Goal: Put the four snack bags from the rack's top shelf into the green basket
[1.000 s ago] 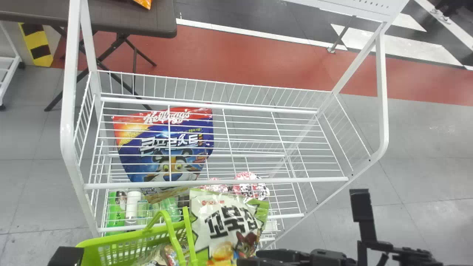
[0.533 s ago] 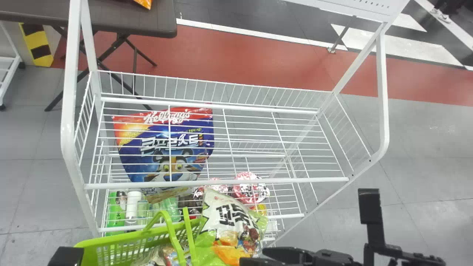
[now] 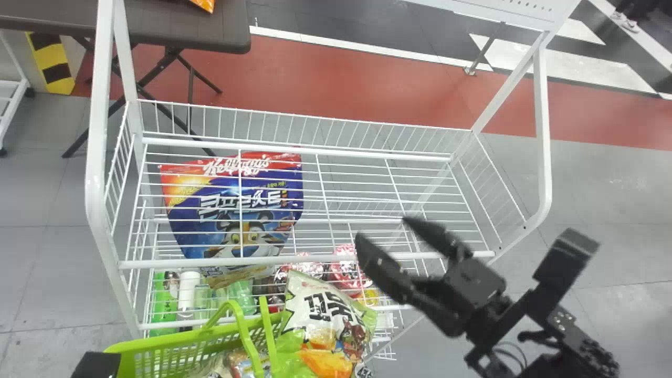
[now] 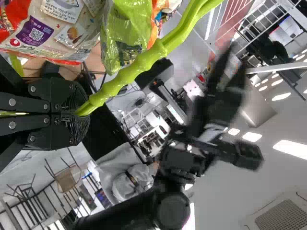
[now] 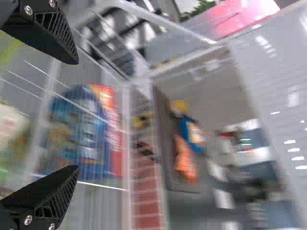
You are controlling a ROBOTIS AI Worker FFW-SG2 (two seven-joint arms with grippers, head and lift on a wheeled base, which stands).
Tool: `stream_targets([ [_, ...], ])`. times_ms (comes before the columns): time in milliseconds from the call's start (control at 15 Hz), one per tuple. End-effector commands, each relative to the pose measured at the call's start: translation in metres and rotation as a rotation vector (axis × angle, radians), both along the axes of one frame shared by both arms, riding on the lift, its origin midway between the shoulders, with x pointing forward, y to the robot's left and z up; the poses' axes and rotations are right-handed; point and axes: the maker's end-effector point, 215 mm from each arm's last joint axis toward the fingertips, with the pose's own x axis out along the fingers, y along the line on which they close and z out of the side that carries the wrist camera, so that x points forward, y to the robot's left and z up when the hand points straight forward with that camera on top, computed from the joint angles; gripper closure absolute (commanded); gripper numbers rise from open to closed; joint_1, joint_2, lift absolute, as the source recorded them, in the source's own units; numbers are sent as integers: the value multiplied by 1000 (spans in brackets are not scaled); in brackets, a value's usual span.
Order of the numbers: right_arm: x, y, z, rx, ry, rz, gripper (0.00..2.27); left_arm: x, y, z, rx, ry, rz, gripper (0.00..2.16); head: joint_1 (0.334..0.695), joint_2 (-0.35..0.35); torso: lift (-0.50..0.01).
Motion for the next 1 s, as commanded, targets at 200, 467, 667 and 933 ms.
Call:
stream_targets([
  [200,18,-6,26,-74,-213,-151,22,4,3,-1,-3,-7,9,1544,695,-350,0],
  [467,22,-13,20,-83,-203,-209,22,6,2,-2,-7,0,1,1544,695,-350,0],
  [667,23,-16,21,-92,-206,-223,22,8,3,-3,-7,2,-1,1544,695,-350,0],
  [933,24,-18,22,-92,-213,-235,22,8,3,-2,-8,6,-2,1544,695,-350,0],
])
